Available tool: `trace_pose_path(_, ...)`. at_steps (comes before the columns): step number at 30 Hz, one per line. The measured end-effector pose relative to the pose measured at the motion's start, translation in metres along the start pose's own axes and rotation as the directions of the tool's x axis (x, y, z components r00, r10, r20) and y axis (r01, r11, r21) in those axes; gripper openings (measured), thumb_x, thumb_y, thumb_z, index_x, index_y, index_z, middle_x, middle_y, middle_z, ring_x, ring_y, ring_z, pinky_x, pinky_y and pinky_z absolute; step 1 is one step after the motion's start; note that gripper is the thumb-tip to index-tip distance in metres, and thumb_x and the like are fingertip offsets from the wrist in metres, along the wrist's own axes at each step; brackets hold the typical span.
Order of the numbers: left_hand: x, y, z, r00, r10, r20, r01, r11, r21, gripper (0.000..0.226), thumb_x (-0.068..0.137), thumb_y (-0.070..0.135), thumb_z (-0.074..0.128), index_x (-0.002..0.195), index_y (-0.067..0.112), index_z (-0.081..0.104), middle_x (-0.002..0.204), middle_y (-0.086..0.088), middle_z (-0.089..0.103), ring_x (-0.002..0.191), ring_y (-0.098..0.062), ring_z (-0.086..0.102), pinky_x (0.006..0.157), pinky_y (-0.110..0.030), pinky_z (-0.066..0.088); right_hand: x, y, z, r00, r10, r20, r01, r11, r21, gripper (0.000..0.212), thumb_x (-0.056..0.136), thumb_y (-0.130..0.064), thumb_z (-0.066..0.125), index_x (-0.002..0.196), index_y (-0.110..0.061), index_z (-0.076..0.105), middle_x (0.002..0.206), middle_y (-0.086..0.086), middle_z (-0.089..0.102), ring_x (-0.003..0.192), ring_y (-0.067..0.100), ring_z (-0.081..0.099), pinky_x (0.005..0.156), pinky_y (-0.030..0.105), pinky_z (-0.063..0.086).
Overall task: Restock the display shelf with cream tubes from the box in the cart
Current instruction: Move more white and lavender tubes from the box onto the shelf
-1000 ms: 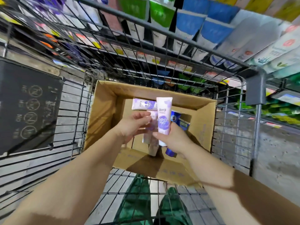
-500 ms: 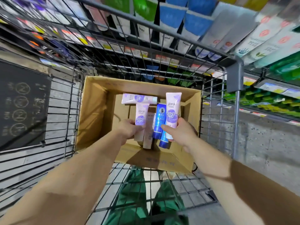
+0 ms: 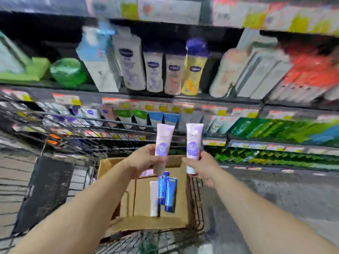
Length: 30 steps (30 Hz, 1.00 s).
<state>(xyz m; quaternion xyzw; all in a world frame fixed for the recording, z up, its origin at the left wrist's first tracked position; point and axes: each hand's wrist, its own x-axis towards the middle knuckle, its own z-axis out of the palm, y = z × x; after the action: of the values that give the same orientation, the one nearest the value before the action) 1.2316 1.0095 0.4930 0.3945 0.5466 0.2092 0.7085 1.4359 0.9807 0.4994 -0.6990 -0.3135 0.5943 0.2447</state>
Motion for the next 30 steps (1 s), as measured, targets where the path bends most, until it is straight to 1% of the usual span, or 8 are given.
trace_pose_path(4, -0.006, 0.068, 0.071, 0.989, 0.113, 0.098, -0.119, 0.991, 0.056, 0.012, 0.085, 0.004, 0.068, 0.094, 0.009, 0.061, 0.076, -0.001, 0.065, 0.069, -0.015, 0.057, 0.059, -0.021, 0.049, -0.033, -0.029, -0.081, 0.996, -0.083, -0.028, 0.086, 0.983, 0.161, 0.014, 0.087, -0.011, 0.069, 0.088, -0.014, 0.055, 0.086, 0.006, 0.064, 0.071, 0.017, 0.060, 0.067, 0.034, 0.052)
trace_pose_path(6, -0.006, 0.097, 0.121, 0.977, 0.159, 0.142, -0.170, 0.983, 0.068, 0.031, 0.078, 0.012, 0.075, 0.104, 0.007, 0.059, 0.076, -0.002, 0.065, 0.066, -0.017, 0.057, 0.060, -0.026, 0.048, -0.051, -0.035, -0.132, 0.986, -0.147, -0.075, 0.158, 0.970, 0.187, 0.015, 0.087, -0.012, 0.069, 0.086, -0.016, 0.055, 0.085, 0.005, 0.064, 0.070, 0.016, 0.060, 0.066, 0.033, 0.052)
trace_pose_path(9, -0.010, 0.134, 0.213, 0.948, 0.221, 0.229, -0.243, 0.967, 0.075, 0.036, 0.077, 0.016, 0.074, 0.108, 0.012, 0.056, 0.077, -0.004, 0.062, 0.058, -0.014, 0.056, 0.051, -0.025, 0.046, -0.085, -0.032, -0.221, 0.957, -0.236, -0.169, 0.269, 0.941, 0.206, 0.013, 0.087, -0.013, 0.069, 0.091, -0.017, 0.057, 0.088, 0.003, 0.066, 0.072, 0.015, 0.062, 0.066, 0.032, 0.052)
trace_pose_path(13, -0.013, 0.172, 0.350, 0.909, 0.321, 0.267, -0.357, 0.929, 0.098, 0.032, 0.089, 0.015, 0.067, 0.118, 0.016, 0.054, 0.099, -0.005, 0.065, 0.081, -0.020, 0.063, 0.066, -0.041, 0.059, -0.140, -0.019, -0.350, 0.918, -0.291, -0.269, 0.351, 0.913, 0.209, 0.034, 0.083, -0.018, 0.074, 0.113, -0.013, 0.058, 0.108, 0.005, 0.068, 0.091, 0.019, 0.067, 0.073, 0.038, 0.059)
trace_pose_path(19, -0.022, 0.218, 0.520, 0.844, 0.396, 0.363, -0.431, 0.902, 0.018, 0.026, 0.087, 0.009, 0.066, 0.112, 0.015, 0.060, 0.111, -0.013, 0.065, 0.086, -0.021, 0.065, 0.067, -0.042, 0.057, -0.218, 0.003, -0.505, 0.799, -0.385, -0.462, 0.485, 0.866, 0.118, 0.023, 0.084, -0.016, 0.073, 0.101, -0.018, 0.058, 0.097, 0.003, 0.068, 0.085, 0.018, 0.066, 0.064, 0.031, 0.059)
trace_pose_path(24, -0.021, 0.254, 0.589, 0.801, 0.408, 0.439, -0.471, 0.881, 0.039, 0.027, 0.086, 0.000, 0.063, 0.110, 0.013, 0.062, 0.103, -0.009, 0.072, 0.083, -0.024, 0.065, 0.075, -0.046, 0.055, -0.230, 0.010, -0.580, 0.738, -0.393, -0.548, 0.549, 0.822, 0.150, 0.031, 0.084, -0.019, 0.073, 0.111, -0.014, 0.058, 0.104, 0.009, 0.069, 0.090, 0.022, 0.068, 0.066, 0.035, 0.058)
trace_pose_path(27, -0.013, 0.277, 0.611, 0.759, 0.479, 0.441, -0.567, 0.819, 0.086, 0.021, 0.089, -0.006, 0.054, 0.094, 0.012, 0.064, 0.078, -0.001, 0.075, 0.071, -0.014, 0.067, 0.064, -0.031, 0.051, -0.219, -0.003, -0.607, 0.728, -0.406, -0.552, 0.576, 0.799, 0.172, 0.030, 0.086, -0.021, 0.071, 0.113, -0.018, 0.056, 0.106, 0.007, 0.068, 0.095, 0.024, 0.067, 0.067, 0.036, 0.058)
trace_pose_path(30, 0.005, 0.305, 0.619, 0.758, 0.511, 0.405, -0.592, 0.800, 0.099, 0.014, 0.088, 0.002, 0.062, 0.099, 0.011, 0.063, 0.082, -0.004, 0.072, 0.071, -0.017, 0.066, 0.062, -0.034, 0.053, -0.200, -0.026, -0.631, 0.714, -0.453, -0.534, 0.590, 0.800, 0.110, 0.027, 0.087, -0.019, 0.070, 0.111, -0.017, 0.057, 0.102, 0.006, 0.069, 0.089, 0.024, 0.068, 0.070, 0.038, 0.058)
